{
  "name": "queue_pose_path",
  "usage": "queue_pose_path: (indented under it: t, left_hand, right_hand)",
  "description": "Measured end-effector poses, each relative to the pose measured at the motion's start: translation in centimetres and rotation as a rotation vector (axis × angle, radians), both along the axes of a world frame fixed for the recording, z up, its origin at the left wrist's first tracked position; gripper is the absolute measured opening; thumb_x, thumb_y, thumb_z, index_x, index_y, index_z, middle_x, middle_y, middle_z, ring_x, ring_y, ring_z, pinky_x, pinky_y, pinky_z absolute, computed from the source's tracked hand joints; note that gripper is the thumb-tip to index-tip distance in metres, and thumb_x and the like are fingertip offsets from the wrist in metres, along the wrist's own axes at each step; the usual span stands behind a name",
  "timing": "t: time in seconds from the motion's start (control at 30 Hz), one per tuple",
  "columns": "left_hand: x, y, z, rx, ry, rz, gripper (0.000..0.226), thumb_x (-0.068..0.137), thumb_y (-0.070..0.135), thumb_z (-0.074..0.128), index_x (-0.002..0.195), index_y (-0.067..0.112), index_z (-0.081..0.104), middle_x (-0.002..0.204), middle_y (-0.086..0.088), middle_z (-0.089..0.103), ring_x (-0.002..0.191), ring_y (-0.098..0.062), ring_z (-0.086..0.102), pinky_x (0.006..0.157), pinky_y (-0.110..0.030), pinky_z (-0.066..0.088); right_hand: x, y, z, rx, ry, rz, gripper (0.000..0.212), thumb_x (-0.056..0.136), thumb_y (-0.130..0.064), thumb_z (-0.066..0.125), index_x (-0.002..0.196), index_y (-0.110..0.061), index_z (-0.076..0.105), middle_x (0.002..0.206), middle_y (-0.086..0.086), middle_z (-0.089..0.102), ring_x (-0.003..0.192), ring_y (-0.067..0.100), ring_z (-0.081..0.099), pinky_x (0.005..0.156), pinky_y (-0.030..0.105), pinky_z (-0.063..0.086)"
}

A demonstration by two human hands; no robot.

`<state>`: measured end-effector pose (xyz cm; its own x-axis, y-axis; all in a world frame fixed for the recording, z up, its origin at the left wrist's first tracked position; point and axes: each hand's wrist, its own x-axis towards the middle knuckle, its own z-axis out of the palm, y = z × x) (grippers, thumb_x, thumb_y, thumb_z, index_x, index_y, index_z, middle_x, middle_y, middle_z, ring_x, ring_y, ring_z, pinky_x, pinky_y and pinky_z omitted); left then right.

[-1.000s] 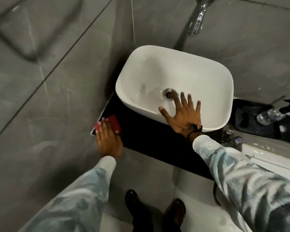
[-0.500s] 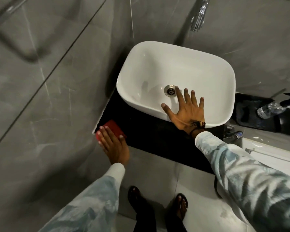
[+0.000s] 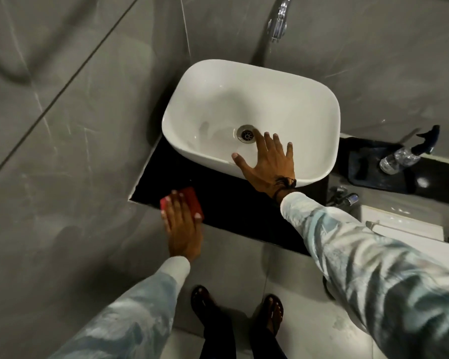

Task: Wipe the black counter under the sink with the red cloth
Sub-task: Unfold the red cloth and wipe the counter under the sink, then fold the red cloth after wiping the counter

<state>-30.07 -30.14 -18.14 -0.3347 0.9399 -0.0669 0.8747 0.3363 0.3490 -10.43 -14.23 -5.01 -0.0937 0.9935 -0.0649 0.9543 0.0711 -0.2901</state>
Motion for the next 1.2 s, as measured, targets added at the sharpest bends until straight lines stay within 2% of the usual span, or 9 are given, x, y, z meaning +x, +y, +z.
queue_pose_path:
  t: [0.13,0.43,0.5,0.6,0.7,0.77,0.87,1.03,1.2]
  left_hand:
    - [4.2,-1.9,0.3,-0.003,0.021,-0.254,0.067,0.104,0.039,0.028,0.161,0.010,0.009,0.172,-0.008,0.002,0.160,-0.027,-0.001,0.128,-0.046,-0.004]
    - [11.4,-3.0,2.1,-0.022,-0.044,-0.580,0.064,0.105,0.038,0.023,0.162,0.016,0.005,0.171,0.000,-0.005,0.159,-0.019,-0.010,0.130,-0.041,-0.002]
    - [11.1,-3.5,2.8,0.038,-0.128,-0.482,0.059,0.106,0.030,0.031,0.161,0.015,0.017,0.171,0.001,0.004,0.160,-0.020,0.003,0.130,-0.042,0.004]
    - [11.4,-4.8,4.0,0.200,-0.309,0.018,0.049,0.099,0.030,0.055,0.144,0.013,0.047,0.152,-0.010,0.049,0.140,-0.029,0.046,0.112,-0.047,0.041]
    - [12.2,-4.7,4.3,0.027,-0.910,0.602,0.045,0.091,0.033,0.069,0.123,0.007,0.052,0.115,-0.016,0.062,0.096,-0.029,0.064,0.077,-0.034,0.050]
    - [12.2,-4.5,4.1,-0.108,-1.266,0.722,0.041,0.093,0.034,0.066,0.121,0.005,0.058,0.106,-0.016,0.066,0.089,-0.027,0.063,0.077,-0.035,0.050]
    - [13.0,-4.8,3.8,-0.126,-1.227,0.748,0.045,0.093,0.034,0.067,0.123,0.003,0.059,0.116,-0.021,0.069,0.106,-0.037,0.065,0.097,-0.050,0.051]
    - [16.3,-4.4,5.8,-0.207,-1.052,0.722,0.034,0.085,0.031,0.076,0.101,0.005,0.060,0.111,-0.023,0.070,0.087,-0.031,0.063,0.080,-0.039,0.050]
    - [21.1,-2.5,8.5,-0.304,-1.094,0.452,0.034,0.081,0.028,0.079,0.105,0.009,0.064,0.110,-0.017,0.073,0.096,-0.033,0.069,0.092,-0.042,0.056]
  right_hand:
    - [1.4,-2.8,0.3,0.281,0.219,0.014,0.064,0.085,-0.055,0.059,0.133,-0.012,0.059,0.122,0.006,0.071,0.116,0.029,0.065,0.104,0.043,0.048]
    - [8.3,-11.0,-1.8,0.447,0.145,0.058,0.023,0.083,-0.036,0.068,0.101,-0.023,0.068,0.095,-0.006,0.070,0.091,0.023,0.062,0.074,0.037,0.041]
    - [8.6,-11.9,-2.8,0.323,0.067,0.055,0.030,0.084,-0.038,0.066,0.109,-0.022,0.071,0.099,-0.004,0.072,0.092,0.027,0.064,0.075,0.039,0.044]
    - [7.9,-12.0,-3.8,0.016,-0.051,0.094,0.050,0.088,-0.049,0.057,0.130,-0.024,0.065,0.119,0.001,0.070,0.112,0.031,0.062,0.089,0.042,0.044]
    - [6.3,-11.4,-4.3,-0.188,-0.074,0.158,0.054,0.087,-0.053,0.057,0.136,-0.029,0.061,0.133,0.001,0.064,0.126,0.030,0.056,0.102,0.043,0.041]
    - [5.6,-11.2,-4.3,-0.281,-0.030,0.151,0.049,0.086,-0.049,0.061,0.130,-0.028,0.065,0.133,0.002,0.064,0.125,0.030,0.058,0.104,0.043,0.043]
    - [6.0,-11.2,-3.9,-0.375,0.058,0.065,0.045,0.086,-0.043,0.066,0.128,-0.024,0.066,0.131,0.005,0.065,0.124,0.030,0.061,0.106,0.042,0.046]
    - [10.2,-12.6,-2.1,-0.545,0.135,-0.156,0.048,0.081,-0.038,0.078,0.124,-0.019,0.069,0.130,0.010,0.069,0.121,0.031,0.066,0.101,0.041,0.055]
    - [17.9,-13.7,0.9,-0.643,0.261,-0.395,0.026,0.080,-0.026,0.080,0.101,-0.010,0.081,0.099,0.006,0.078,0.105,0.017,0.071,0.093,0.029,0.056]
